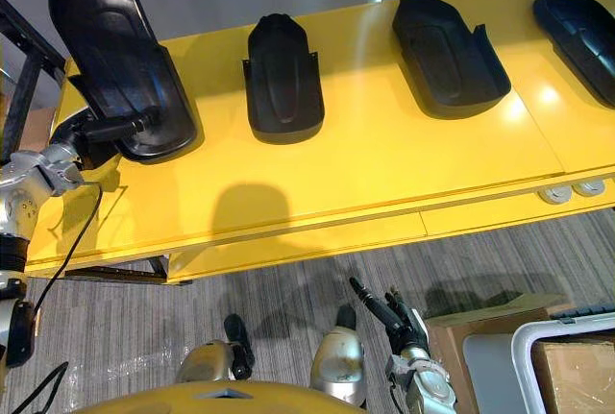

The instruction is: Walk over and take three plastic housings, then place them on the shelf

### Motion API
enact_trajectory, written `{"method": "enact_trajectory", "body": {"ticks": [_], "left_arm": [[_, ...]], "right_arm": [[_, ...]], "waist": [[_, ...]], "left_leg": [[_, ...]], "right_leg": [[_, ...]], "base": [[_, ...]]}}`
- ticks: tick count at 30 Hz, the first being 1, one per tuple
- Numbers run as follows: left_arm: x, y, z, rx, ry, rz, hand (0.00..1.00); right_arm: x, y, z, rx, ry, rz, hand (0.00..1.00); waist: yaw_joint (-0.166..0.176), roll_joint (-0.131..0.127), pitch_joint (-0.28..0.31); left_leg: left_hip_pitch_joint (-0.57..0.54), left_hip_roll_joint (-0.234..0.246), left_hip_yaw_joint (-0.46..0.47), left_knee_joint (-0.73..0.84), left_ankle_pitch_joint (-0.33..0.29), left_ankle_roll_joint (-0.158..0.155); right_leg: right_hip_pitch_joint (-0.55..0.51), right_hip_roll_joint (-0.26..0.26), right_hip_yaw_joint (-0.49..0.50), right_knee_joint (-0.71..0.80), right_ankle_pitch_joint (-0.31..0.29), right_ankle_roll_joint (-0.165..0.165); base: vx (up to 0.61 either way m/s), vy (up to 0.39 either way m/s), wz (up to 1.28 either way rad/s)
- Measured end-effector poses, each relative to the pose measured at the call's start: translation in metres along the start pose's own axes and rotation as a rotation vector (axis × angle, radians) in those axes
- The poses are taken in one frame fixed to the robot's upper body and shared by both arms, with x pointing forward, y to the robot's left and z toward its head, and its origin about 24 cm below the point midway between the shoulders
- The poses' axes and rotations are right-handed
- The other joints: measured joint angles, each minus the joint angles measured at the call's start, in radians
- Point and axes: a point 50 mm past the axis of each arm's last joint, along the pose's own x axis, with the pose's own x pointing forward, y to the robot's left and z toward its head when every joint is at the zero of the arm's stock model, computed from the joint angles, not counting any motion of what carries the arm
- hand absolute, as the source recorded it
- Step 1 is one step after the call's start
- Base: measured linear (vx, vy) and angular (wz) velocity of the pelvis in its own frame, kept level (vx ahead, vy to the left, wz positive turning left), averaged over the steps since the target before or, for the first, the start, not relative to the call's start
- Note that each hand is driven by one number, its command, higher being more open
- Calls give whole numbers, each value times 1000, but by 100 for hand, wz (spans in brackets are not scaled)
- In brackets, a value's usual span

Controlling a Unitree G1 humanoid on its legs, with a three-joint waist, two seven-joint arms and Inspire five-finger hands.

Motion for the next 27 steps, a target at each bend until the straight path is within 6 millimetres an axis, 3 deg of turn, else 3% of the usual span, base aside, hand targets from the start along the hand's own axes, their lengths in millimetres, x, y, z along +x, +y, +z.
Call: {"method": "enact_trajectory", "body": {"ticks": [9,18,27], "left_arm": [[-13,17,-8,117,103,-3,0],[-36,26,-43,122,256,-96,0],[-41,34,-45,172,324,-66,0]], "right_arm": [[-3,-2,-5,2,24,-6,100],[-8,-9,-15,11,61,-37,100],[-11,-12,-22,21,89,-56,100]], "waist": [[2,5,-3],[5,53,-37],[4,52,-39]], "left_leg": [[35,-3,-1,9,-10,-6],[69,-16,-5,-34,10,-4],[84,-17,-8,-69,43,-5]], "right_leg": [[56,2,-11,-28,-3,4],[78,-3,-26,-31,-10,12],[78,1,-34,-32,-8,17]], "base": [[2,0,1],[-4,-1,2],[-39,-7,0]]}}
